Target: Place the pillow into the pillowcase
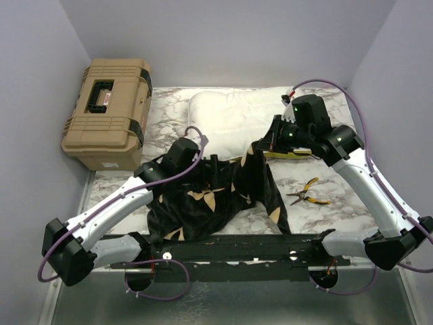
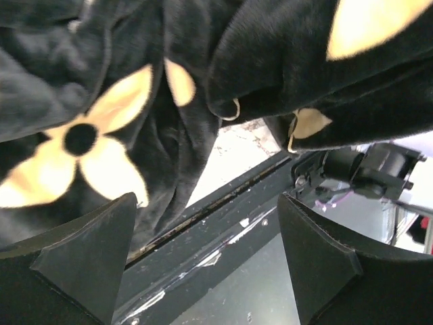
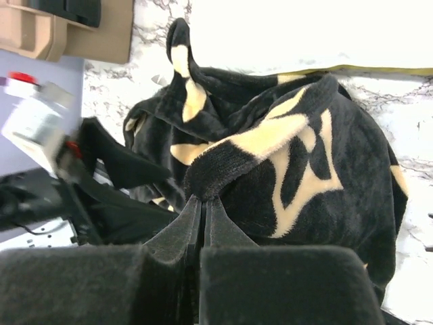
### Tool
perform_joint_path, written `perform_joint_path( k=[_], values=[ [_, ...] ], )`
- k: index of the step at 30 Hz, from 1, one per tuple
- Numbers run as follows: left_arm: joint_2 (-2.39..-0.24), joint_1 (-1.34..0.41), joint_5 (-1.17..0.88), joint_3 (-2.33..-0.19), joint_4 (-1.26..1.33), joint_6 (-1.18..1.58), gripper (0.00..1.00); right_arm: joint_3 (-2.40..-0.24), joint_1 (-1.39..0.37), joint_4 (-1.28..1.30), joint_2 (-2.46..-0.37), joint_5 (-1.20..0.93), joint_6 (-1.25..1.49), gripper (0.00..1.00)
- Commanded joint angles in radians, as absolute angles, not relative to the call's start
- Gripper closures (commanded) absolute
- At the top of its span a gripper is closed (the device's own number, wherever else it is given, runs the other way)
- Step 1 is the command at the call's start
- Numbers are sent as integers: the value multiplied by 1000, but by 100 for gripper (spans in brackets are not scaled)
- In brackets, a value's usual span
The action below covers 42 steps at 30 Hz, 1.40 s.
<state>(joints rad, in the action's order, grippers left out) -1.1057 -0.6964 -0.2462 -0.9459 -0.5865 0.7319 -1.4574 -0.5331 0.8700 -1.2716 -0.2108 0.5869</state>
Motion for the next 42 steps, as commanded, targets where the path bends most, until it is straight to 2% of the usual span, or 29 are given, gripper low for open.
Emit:
perform_joint_path(
  k=[1,8,10,11,14,15,16,26,30,35,42],
  values=[
    [-1229,-819,-240,-963,-470,717,15,-1518,-517,895,-1273,-166,607,100],
    [-1502,-997,-51,-1017,-463,661,13,-1575,-491,936,-1262,-80,611,100],
    [-1564,-1024,15,-1011,-465,665,21,-1578,-487,940,-1252,-67,611,100],
    [-1583,-1029,38,-1002,-464,674,34,-1580,-484,944,-1249,-61,611,100],
    [-1587,-1032,108,-966,-469,705,84,-1582,-479,955,-1236,-44,603,100],
    [-1564,-1032,138,-958,-477,716,97,-1583,-478,959,-1235,-37,597,100],
    [-1533,-1031,169,-952,-491,727,100,-1582,-478,963,-1233,-32,590,100],
    [-1024,-1027,527,-1008,-637,772,100,-1537,-476,968,-1223,-79,594,100],
    [-920,-1021,528,-1031,-662,844,100,-1487,-475,922,-1214,-164,660,100],
    [-901,-1021,465,-1040,-737,932,100,-1395,-475,829,-1187,-256,727,100],
    [-783,-1020,519,-886,-740,956,100,-1178,-474,603,-1074,-314,709,100]
  ],
)
